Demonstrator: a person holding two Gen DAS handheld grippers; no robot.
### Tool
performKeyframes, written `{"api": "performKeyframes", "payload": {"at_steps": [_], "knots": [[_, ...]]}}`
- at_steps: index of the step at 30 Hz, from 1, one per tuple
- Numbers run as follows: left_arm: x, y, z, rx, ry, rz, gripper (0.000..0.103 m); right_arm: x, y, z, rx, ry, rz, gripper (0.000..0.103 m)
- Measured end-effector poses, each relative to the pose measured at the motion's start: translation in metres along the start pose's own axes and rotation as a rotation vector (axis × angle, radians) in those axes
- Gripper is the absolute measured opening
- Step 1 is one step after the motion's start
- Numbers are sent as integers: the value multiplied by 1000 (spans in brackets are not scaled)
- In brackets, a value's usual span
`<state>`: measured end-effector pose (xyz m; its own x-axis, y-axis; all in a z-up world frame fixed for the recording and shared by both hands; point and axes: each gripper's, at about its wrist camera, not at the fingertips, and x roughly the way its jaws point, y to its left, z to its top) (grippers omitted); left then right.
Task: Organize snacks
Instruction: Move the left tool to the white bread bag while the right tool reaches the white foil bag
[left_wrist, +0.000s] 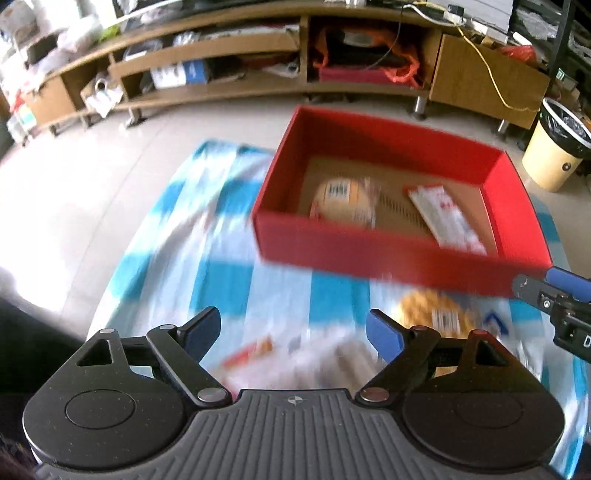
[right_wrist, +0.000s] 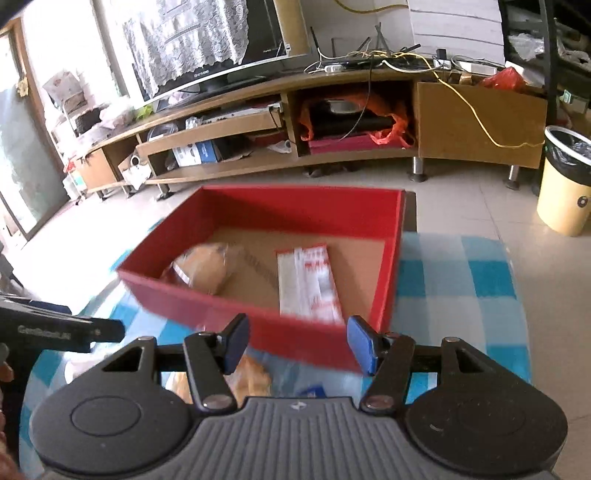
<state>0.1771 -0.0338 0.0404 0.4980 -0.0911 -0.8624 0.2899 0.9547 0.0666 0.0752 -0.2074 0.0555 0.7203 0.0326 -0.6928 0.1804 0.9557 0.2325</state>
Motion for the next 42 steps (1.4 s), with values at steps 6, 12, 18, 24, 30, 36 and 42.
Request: {"api": "performKeyframes", "payload": {"at_steps": [6, 12, 18, 24, 30, 36, 42], "knots": [[-12, 6, -36, -40, 50, -33, 90, -21, -9, -36, 55, 36, 12, 55], [1, -17, -49, -39, 110, -7, 91, -30, -19, -61, 103, 81, 10, 56], [12, -45, -44, -36, 99, 77, 96, -31, -25, -65, 111, 88, 35, 56], [35, -58, -45, -32, 119, 216, 95, -28, -32, -66, 121, 112, 49, 59], [19, -51, -52, 13, 113, 178, 84, -29, -37, -64, 119, 116, 48, 59], [-1, -35, -67, 12, 108, 113, 81, -26, -39, -66, 146, 138, 54, 59], [-3, -24, -76, 21, 115, 53, 82, -17, -31, -74, 143, 185, 36, 59]]}}
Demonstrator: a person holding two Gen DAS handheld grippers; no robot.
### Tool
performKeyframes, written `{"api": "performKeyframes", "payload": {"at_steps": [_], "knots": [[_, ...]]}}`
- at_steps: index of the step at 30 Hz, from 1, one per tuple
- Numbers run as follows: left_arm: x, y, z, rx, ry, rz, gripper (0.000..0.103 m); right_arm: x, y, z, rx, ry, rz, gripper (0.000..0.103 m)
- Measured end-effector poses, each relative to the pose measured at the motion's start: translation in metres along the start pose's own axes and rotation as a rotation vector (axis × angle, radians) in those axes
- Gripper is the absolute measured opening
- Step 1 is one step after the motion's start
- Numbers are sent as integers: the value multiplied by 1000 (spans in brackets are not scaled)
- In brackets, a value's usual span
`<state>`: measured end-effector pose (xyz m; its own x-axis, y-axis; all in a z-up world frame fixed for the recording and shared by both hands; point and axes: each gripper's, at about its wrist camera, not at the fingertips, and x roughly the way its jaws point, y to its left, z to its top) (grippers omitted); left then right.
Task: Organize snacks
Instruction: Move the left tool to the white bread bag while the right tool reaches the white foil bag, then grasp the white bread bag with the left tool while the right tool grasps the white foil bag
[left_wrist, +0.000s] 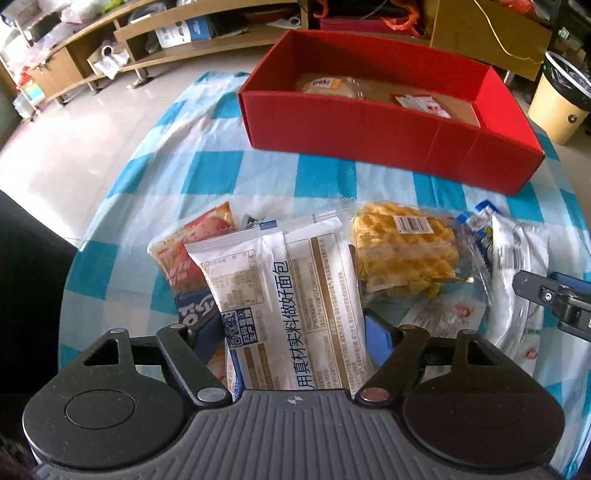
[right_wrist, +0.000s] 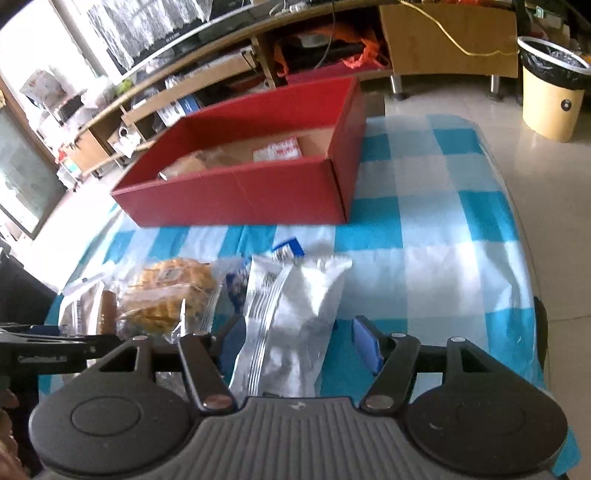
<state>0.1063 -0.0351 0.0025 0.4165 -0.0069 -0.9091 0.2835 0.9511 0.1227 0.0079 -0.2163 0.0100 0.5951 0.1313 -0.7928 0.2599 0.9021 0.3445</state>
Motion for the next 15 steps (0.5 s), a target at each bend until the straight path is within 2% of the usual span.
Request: {"api": "performKeyframes", "payload": {"at_steps": [4, 6, 8, 11, 13, 14, 15], "knots": [[2, 2, -7, 39, -4, -13, 87, 12, 13, -4, -40, 34, -15, 60], [3, 4, -9, 46, -10, -23, 89, 20, 18, -7, -68, 44, -29, 64], [9, 7, -11, 37, 6, -22, 96, 22, 25, -8, -115, 34, -52, 64], [17, 5, -18, 60, 39, 2, 98, 23, 30, -11, -173, 23, -84, 57], [18, 2, -20, 73, 30, 36, 95, 23, 33, -14, -210, 20, -101, 53], [18, 2, -20, 75, 30, 34, 87, 22, 32, -13, -212, 21, -98, 52], [17, 3, -19, 71, 33, 24, 83, 21, 30, -13, -208, 22, -91, 49]]}}
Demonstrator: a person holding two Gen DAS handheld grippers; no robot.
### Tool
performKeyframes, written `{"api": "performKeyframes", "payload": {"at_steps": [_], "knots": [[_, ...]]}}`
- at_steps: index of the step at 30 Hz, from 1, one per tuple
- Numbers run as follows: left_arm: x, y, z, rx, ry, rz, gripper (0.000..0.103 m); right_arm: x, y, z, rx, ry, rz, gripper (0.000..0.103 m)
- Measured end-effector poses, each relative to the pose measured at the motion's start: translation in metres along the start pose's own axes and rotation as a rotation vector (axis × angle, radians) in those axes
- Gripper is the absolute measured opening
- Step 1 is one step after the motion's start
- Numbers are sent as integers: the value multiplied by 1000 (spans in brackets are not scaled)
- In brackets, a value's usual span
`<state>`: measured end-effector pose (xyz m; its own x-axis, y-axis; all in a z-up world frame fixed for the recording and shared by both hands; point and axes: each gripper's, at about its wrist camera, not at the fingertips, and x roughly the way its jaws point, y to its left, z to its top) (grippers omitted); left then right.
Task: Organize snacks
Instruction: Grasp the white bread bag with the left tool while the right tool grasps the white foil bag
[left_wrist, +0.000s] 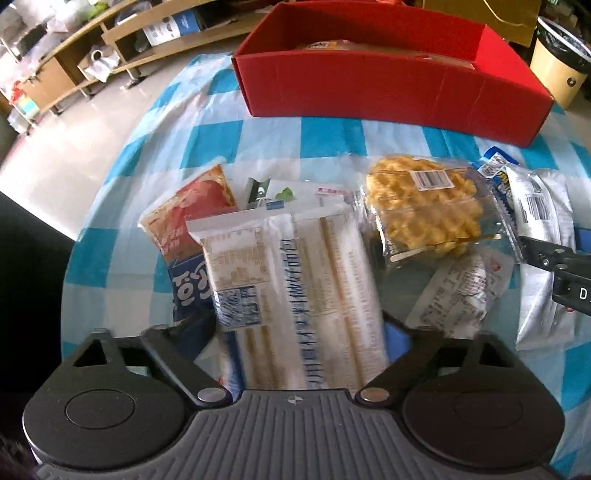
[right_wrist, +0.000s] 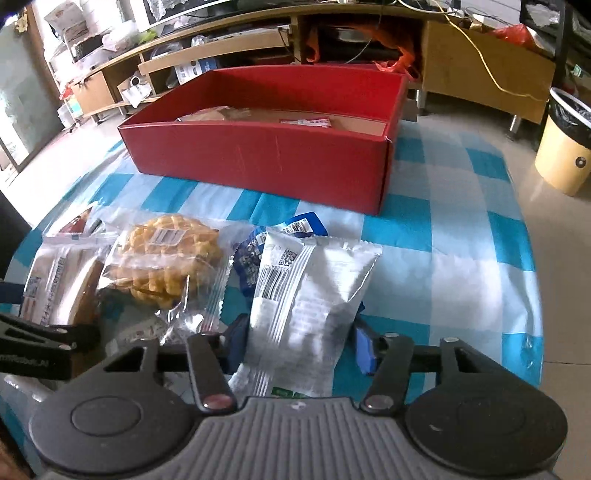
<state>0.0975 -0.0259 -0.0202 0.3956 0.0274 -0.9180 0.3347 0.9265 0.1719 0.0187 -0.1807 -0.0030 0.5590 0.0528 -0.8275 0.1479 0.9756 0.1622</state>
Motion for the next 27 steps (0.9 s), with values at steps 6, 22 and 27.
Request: {"api": "performKeyframes", "payload": {"at_steps": [6, 22, 27], "knots": [[-18, 4, -4, -18, -13, -38, 78, -17, -10, -2, 28, -25, 45, 41], [-7, -19, -32, 94, -25, 44, 90, -20, 15, -32, -68, 28, 50, 54], [-1, -19, -31, 97, -23, 63, 97, -17, 26, -37, -129, 19, 0, 62]]}}
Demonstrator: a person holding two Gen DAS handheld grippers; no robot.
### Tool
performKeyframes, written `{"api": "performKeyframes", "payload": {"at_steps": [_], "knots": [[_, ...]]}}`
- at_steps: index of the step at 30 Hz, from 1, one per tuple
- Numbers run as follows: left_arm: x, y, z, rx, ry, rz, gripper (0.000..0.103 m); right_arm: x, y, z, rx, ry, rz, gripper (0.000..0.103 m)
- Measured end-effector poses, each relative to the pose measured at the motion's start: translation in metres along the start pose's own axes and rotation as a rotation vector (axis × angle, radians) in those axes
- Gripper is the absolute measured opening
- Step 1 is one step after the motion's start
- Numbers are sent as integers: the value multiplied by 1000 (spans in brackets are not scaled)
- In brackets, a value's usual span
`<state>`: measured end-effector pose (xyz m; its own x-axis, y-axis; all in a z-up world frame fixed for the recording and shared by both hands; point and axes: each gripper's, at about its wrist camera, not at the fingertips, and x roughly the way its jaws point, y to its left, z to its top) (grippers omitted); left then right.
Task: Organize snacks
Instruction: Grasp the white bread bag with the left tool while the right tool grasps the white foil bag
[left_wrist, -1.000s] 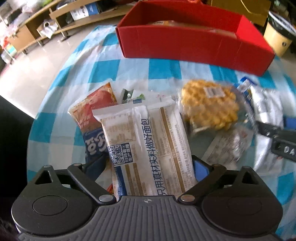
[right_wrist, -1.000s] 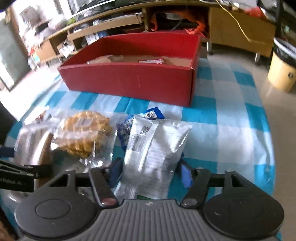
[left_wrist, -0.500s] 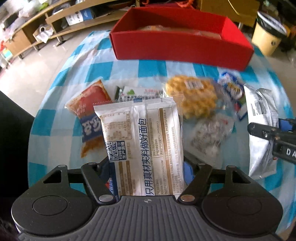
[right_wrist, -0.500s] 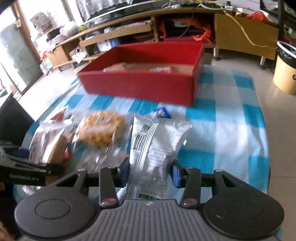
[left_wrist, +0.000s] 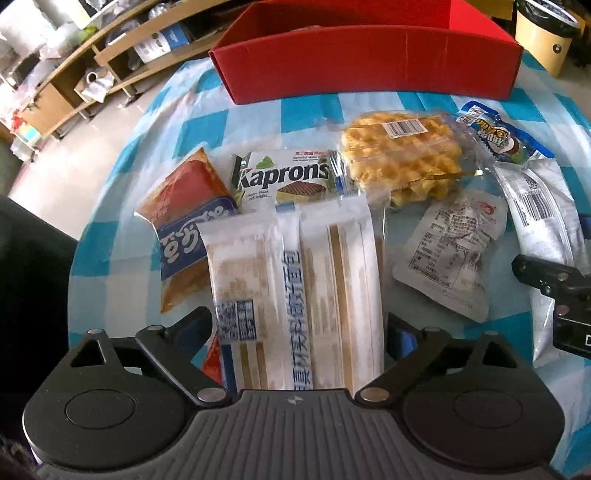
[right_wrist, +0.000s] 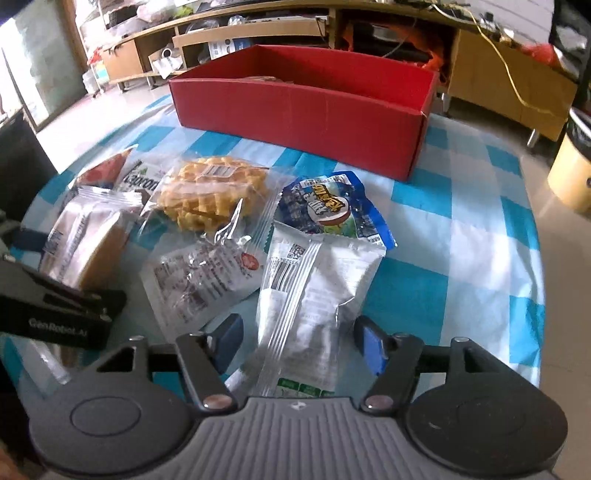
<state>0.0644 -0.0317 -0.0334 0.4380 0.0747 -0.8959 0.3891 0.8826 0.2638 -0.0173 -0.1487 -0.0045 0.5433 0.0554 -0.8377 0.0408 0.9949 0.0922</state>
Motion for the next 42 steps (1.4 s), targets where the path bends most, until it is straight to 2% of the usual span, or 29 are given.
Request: {"api": "performKeyframes", "payload": {"at_steps": [3, 5, 6, 9, 16, 21, 29, 42], "knots": [[0, 3, -1, -10, 4, -21, 94, 0, -3, 2, 13, -9, 15, 62], [-2, 4, 0, -14, 8, -34, 88, 2, -5, 1, 21, -4, 4, 53], [-3, 4, 0, -11, 9, -31, 83, 0, -5, 1, 17, -9, -1, 45], [-8, 4, -1, -6, 9, -39, 79, -6, -8, -2, 57, -13, 20, 41], [-27, 12, 4, -38, -54, -87, 78, -22, -9, -7, 97, -61, 28, 40], [-32, 14, 8, -55, -69, -116, 77, -29, -6, -4, 102, -101, 48, 40], [-43, 8, 18, -46, -115, -126, 77, -32, -7, 1, 118, -142, 64, 40], [-54, 14, 45, -90, -181, -148, 77, -40, -21, 21, 181, -239, 75, 40]]}}
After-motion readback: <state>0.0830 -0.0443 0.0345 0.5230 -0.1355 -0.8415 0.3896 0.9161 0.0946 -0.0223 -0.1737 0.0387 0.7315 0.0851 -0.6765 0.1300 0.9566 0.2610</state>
